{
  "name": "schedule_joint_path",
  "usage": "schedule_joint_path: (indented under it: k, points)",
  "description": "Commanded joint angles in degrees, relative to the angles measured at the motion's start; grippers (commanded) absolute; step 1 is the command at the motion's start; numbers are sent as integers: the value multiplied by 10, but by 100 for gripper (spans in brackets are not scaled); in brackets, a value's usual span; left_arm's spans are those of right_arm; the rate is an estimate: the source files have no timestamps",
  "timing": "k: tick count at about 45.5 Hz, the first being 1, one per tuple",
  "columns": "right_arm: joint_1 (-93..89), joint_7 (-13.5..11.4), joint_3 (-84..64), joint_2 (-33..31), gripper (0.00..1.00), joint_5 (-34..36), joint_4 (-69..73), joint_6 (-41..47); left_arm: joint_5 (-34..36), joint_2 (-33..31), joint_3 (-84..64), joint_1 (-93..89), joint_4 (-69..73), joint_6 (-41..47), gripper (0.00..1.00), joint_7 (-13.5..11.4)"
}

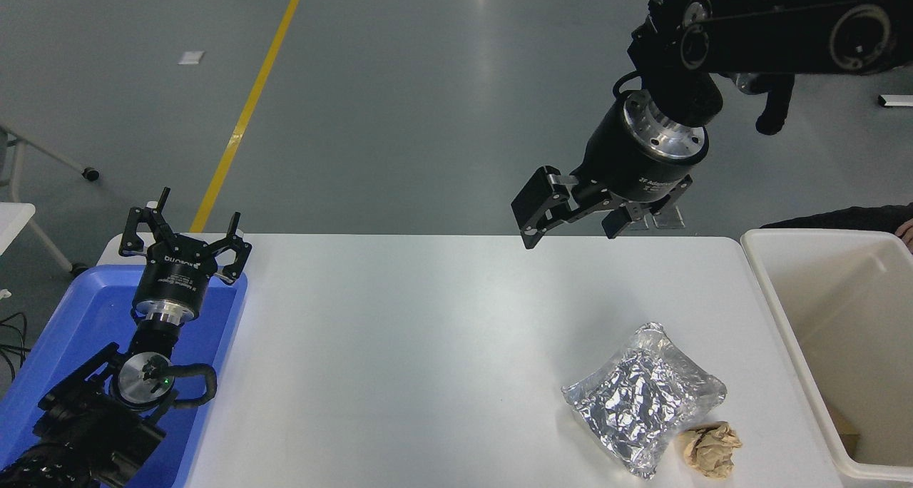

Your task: Pick up foil plate and place in dustbin

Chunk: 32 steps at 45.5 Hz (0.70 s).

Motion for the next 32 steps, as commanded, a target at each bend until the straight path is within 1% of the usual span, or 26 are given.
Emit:
schedule_joint_path:
  k: [1, 10, 24, 28, 32]
  points:
    - [14, -1, -10, 0, 100, 2, 3, 1, 0, -1, -1, 1, 0, -1, 100, -2]
    - [-10, -1, -12, -8, 100, 0, 1, 1, 0, -1, -1, 2, 0, 0, 100, -2]
    - [-121, -1, -8, -8, 100, -18, -27, 1, 0, -1, -1, 1, 0, 0, 100, -2]
    - [-164, -1, -2, -19, 100, -35, -49, -6, 0, -1, -1, 1, 0, 0, 100, -2]
    - [-210, -1, 0, -34, 100, -71, -73, -17, 0, 0, -1, 1, 0, 0, 100, -2]
